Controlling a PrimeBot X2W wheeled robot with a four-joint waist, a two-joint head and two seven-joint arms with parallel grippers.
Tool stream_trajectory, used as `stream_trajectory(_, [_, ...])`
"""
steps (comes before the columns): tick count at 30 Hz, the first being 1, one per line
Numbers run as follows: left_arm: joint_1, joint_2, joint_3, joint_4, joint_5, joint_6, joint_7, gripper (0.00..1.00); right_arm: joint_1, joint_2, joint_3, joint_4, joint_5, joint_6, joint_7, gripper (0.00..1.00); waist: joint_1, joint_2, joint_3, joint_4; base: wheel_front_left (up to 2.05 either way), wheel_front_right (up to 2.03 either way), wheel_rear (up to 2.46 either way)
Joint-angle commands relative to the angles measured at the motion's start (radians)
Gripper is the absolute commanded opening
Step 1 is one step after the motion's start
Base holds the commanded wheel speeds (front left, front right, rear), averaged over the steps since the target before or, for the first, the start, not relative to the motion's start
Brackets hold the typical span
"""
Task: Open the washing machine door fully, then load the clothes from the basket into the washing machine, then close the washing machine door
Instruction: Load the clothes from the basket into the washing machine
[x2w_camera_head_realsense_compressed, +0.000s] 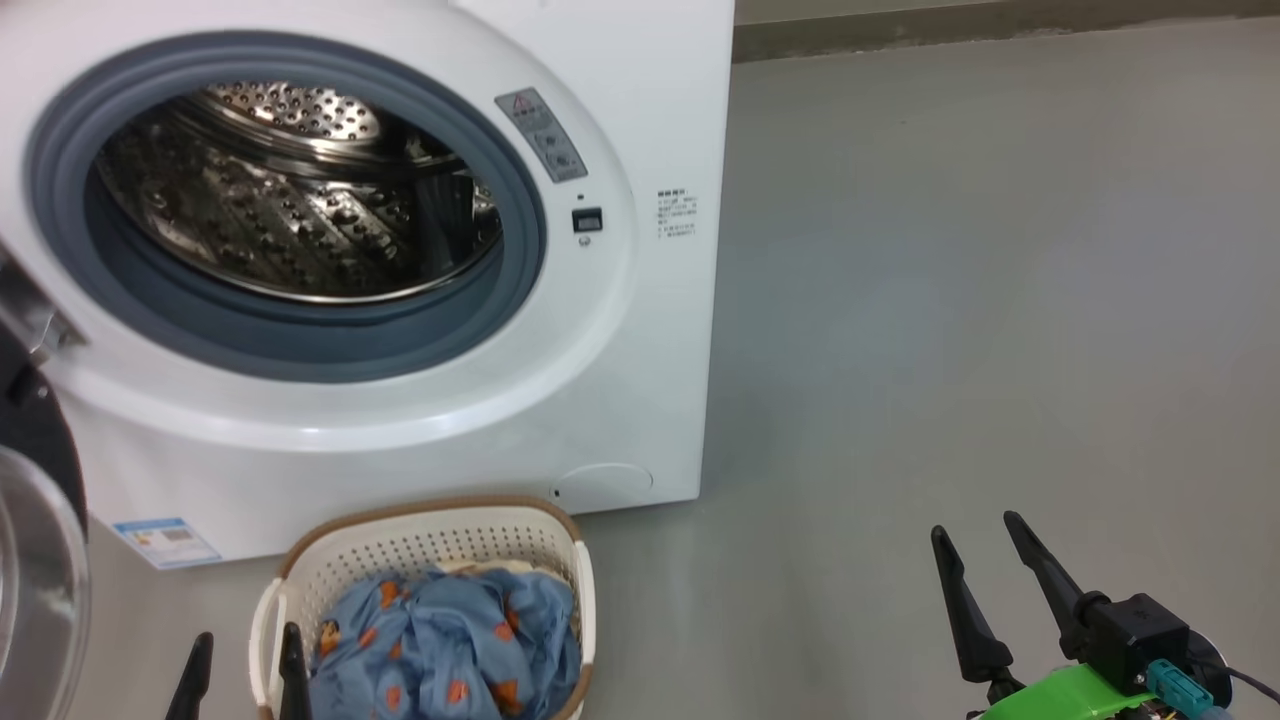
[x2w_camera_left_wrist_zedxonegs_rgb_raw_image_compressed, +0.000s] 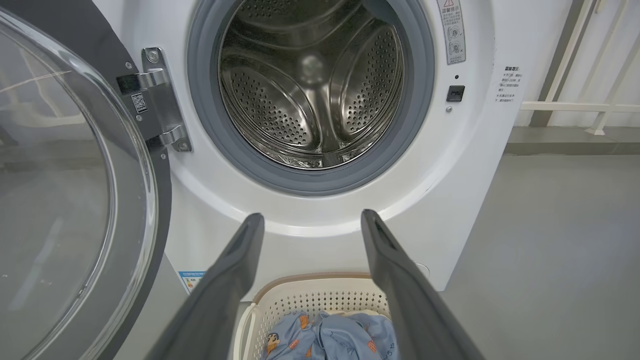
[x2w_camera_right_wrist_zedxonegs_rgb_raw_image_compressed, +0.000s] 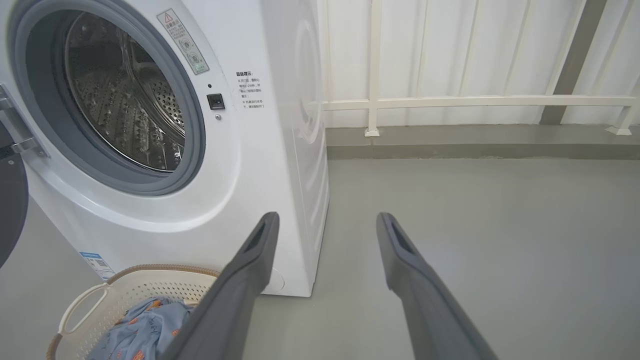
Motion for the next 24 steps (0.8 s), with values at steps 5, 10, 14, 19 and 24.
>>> stream_trajectory(5, [-0.042,0.012,0.033,-0.027,0.001,0.012,-0.005,1.00,-0.022,-0.002,0.022,-0.023,0.004,0.002,-0.012,1.00,0.0000,0.0000,0.005,0.002,1.05,-1.05,0.00])
stream_trajectory(10, [-0.041,0.012,0.032,-0.027,-0.004,0.009,-0.005,1.00,-0.022,-0.002,0.023,-0.024,0.004,0.002,-0.012,1.00,0.0000,0.0000,0.004,0.004,0.37,-0.37,0.00])
stream_trajectory(14, [-0.037,0.012,0.031,-0.027,-0.008,0.001,-0.005,1.00,-0.021,-0.002,0.024,-0.024,0.002,0.002,-0.012,1.00,0.0000,0.0000,-0.001,0.005,0.00,0.00,0.00])
stream_trajectory(19, [-0.032,0.012,0.031,-0.024,-0.006,-0.009,-0.005,1.00,-0.022,-0.002,0.025,-0.023,0.001,0.002,-0.012,1.00,0.0000,0.0000,-0.006,0.005,0.00,0.00,0.00])
stream_trajectory(24, [-0.028,0.012,0.026,-0.018,-0.004,-0.014,-0.005,1.00,-0.014,-0.001,0.020,-0.020,0.004,0.002,-0.012,1.00,0.0000,0.0000,-0.008,0.011,0.00,0.00,0.00])
